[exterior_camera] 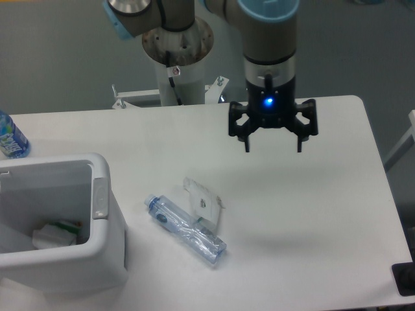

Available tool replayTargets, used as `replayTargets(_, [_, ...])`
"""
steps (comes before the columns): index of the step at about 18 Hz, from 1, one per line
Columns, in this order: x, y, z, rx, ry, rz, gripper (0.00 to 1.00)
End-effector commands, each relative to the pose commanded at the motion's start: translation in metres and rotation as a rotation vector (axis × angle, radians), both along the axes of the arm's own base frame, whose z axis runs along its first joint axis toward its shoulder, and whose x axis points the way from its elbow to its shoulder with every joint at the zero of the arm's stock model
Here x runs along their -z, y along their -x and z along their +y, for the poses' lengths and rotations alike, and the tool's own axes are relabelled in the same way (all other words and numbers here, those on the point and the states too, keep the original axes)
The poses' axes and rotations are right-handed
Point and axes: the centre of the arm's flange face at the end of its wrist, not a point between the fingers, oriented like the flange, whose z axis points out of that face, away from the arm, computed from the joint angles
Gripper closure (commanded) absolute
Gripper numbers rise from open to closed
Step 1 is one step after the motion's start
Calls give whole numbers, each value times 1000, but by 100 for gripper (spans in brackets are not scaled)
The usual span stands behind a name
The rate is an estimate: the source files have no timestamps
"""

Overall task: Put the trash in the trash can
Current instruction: 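Move the gripper down toward the crumpled white wrapper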

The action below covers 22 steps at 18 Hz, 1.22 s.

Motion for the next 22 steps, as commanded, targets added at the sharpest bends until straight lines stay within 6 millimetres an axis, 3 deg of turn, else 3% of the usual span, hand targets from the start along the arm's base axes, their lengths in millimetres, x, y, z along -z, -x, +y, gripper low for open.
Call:
replayTargets(9, [66, -19, 4, 19, 25, -13, 0])
replayTargets(14, [121, -49, 22, 73, 74, -58, 0])
replayTargets(17, [149, -80, 46, 121, 88, -77, 0])
replayTargets(22, [205, -109, 69, 178, 152, -159, 0])
